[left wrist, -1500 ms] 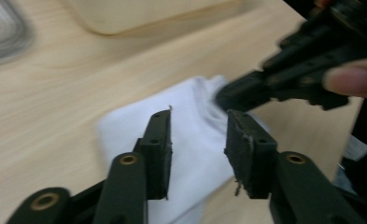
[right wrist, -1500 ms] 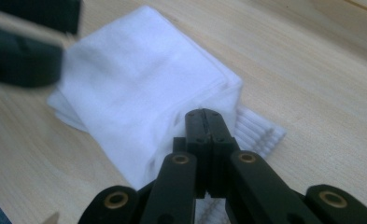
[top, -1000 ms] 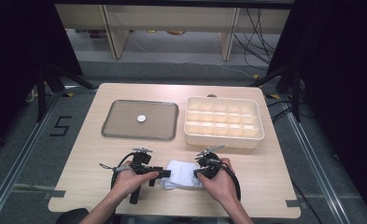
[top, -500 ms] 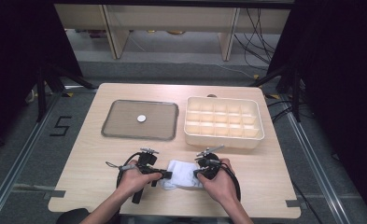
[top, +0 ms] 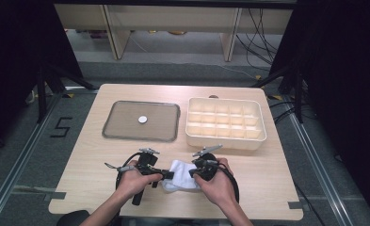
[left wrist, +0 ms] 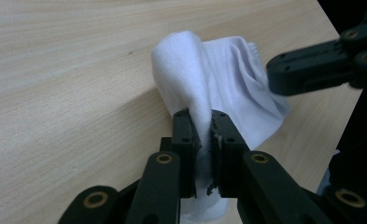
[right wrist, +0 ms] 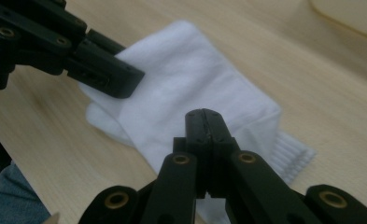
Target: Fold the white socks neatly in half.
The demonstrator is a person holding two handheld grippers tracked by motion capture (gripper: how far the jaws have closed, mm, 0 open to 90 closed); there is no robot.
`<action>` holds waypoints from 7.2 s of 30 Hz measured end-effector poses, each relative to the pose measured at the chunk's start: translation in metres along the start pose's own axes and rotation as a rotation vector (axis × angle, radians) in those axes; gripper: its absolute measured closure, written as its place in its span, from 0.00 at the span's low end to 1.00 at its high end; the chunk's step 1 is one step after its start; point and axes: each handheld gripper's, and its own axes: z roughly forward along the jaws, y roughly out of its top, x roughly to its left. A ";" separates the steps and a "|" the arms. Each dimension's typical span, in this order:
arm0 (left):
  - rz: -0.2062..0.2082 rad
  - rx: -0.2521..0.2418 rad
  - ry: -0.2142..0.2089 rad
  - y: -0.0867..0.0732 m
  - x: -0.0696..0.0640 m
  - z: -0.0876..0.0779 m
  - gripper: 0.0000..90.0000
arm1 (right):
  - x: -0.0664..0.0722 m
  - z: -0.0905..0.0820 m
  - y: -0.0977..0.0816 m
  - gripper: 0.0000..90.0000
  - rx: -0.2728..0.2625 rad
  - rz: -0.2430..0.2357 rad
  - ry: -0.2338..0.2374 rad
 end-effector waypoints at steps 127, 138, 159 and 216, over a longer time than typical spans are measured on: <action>0.084 -0.033 -0.024 0.024 -0.023 -0.001 0.91 | -0.022 0.018 -0.021 1.00 0.086 0.168 -0.068; 0.100 -0.024 -0.019 0.026 -0.024 0.000 0.90 | -0.022 0.018 -0.020 1.00 0.086 0.151 -0.074; 0.126 -0.021 0.001 0.027 -0.029 0.004 0.90 | -0.016 0.020 -0.017 1.00 0.078 0.149 -0.027; 0.204 0.032 0.028 0.022 -0.040 0.021 0.90 | -0.001 0.030 -0.012 1.00 0.085 0.160 -0.019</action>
